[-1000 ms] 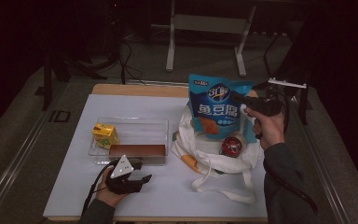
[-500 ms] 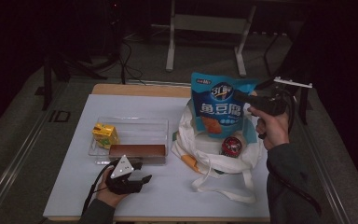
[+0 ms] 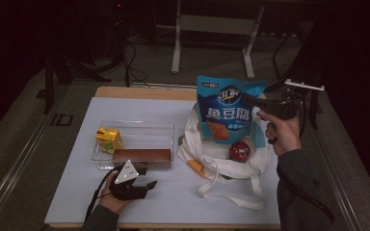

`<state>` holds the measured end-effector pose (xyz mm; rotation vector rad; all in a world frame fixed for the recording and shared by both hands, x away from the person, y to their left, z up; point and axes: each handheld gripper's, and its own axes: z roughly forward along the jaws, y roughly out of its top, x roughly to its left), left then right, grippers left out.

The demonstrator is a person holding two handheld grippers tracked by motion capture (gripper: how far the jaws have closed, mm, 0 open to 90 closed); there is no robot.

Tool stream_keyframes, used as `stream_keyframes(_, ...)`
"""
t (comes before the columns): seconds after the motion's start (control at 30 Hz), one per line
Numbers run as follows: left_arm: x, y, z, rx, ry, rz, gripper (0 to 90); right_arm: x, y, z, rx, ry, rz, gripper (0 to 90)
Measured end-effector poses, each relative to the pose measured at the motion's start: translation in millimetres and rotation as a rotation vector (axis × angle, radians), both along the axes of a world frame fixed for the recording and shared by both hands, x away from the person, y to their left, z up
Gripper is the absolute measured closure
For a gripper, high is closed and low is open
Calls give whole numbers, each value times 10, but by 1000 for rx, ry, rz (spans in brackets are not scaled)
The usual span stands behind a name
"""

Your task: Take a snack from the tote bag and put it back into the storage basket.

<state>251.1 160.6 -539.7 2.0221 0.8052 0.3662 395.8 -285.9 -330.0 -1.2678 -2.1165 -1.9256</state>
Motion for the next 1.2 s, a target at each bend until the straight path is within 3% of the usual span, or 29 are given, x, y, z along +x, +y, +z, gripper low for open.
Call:
stream_keyframes(0.7,1,-3,1,5,0,-3,383,-109,-42,120,31,-17,65,895)
stream_keyframes(1.2,0,-7,0,6,0,-5,384,-165,71,238,46,-30,114,894)
